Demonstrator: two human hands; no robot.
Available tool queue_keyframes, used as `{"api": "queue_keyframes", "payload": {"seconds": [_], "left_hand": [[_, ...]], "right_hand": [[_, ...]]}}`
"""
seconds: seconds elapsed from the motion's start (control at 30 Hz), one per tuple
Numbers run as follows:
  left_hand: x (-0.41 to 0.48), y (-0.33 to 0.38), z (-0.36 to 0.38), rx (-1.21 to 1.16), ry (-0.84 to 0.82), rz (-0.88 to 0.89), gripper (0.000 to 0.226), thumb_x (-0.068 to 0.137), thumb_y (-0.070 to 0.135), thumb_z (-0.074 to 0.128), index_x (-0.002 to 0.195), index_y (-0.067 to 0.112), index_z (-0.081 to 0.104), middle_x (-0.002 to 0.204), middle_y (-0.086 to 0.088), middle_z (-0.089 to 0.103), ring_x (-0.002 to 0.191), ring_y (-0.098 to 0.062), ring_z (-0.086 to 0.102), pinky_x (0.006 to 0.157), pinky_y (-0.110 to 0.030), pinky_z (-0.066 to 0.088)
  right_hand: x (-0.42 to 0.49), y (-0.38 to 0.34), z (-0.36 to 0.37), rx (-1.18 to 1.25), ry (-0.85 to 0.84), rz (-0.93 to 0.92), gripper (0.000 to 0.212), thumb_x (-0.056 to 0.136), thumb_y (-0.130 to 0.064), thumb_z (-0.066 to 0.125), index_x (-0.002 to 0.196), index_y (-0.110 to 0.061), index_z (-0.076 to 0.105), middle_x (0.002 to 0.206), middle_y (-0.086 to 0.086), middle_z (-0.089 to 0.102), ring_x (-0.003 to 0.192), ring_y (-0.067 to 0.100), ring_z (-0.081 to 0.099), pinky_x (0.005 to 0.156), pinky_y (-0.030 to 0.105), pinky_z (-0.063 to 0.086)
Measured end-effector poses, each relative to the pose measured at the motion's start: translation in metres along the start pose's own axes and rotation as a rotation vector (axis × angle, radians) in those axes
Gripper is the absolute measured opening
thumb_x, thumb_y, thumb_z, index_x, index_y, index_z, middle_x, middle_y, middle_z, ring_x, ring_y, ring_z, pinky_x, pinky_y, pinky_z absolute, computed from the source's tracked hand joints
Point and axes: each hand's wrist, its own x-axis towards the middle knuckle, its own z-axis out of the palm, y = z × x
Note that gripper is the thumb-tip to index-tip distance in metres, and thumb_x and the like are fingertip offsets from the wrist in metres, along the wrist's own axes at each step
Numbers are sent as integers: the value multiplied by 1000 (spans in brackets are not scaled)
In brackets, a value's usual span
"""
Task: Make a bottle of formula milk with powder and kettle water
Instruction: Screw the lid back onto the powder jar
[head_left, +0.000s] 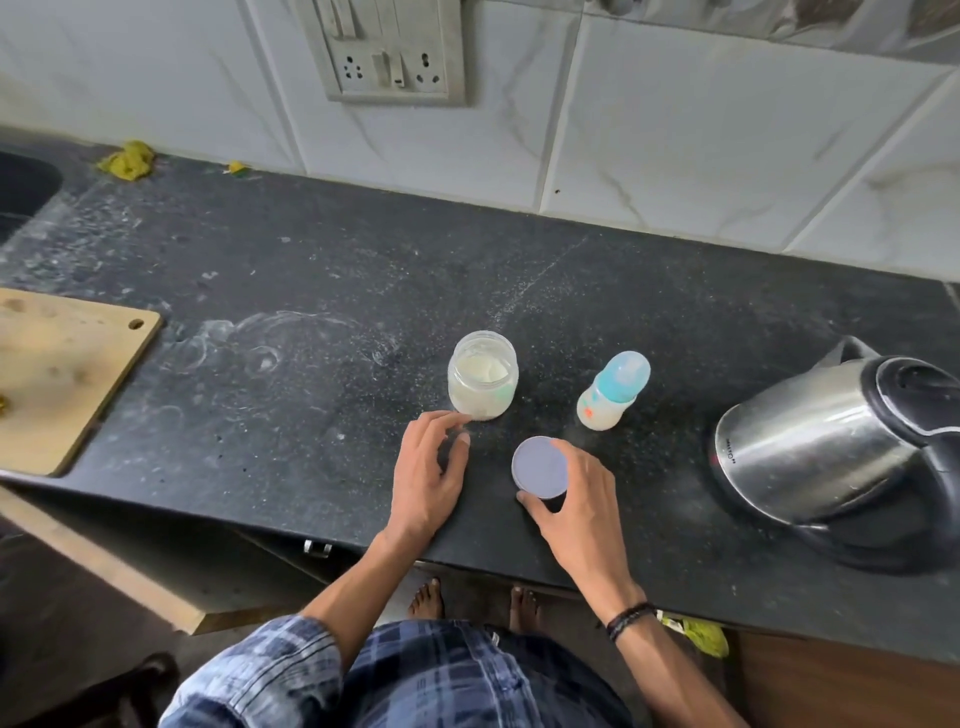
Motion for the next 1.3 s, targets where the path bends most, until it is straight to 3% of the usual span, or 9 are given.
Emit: {"api": "queue_keyframes", "payload": {"seconds": [0.17,0.37,0.47,0.6,0.8,1.1,1.3], "left_hand": [[5,2,0,-50,55,-68,34,93,18,65,125,25,59,123,24,48,111,-15,54,89,-32,49],[19,14,9,-153,7,-233,89,79,41,75,153,38,25,140,15,30,122,-14,45,103,-21,39],[31,16,10,-134,-39,-272,102,73,55,73,156,37,17,148,15,24,135,-17,35,114,-35,35],[49,16,4,-118,-89,-343,116,68,53,81,160,32,15,154,13,19,146,-21,25,119,-50,29],[64,15,-4,-151,-179,-242,106,66,37,84,154,34,24,153,13,23,143,-10,22,120,-49,27],[72,21,-4,-205,-242,-304,105,59,61,74,151,32,33,148,12,34,138,-9,28,118,-42,31],[73,17,-1,-181,-257,-292,99,65,53,82,150,33,35,146,12,34,136,-13,31,115,-46,33]], "right_hand": [[3,5,-10,83,-28,-53,77,79,-26,91,144,-27,49,135,-4,48,123,15,48,96,28,50],[23,-2,-27,172,-26,-144,78,80,-15,88,146,-21,48,140,-3,47,130,7,42,107,29,46],[37,-17,-33,205,-16,-170,78,79,-17,89,146,-21,48,138,-2,49,128,14,46,106,33,47],[57,-39,-38,199,4,-282,79,77,-14,87,145,-18,49,136,2,47,129,17,47,107,32,46],[81,-61,-41,98,-20,-392,83,74,-15,84,147,-19,44,133,1,41,125,20,47,105,43,50],[109,-85,-45,159,-90,-348,86,78,-17,86,151,-26,40,140,1,44,127,16,51,106,28,46],[134,-97,-42,20,-160,-344,84,80,-29,86,148,-34,37,143,-1,50,127,20,51,101,40,53]]}}
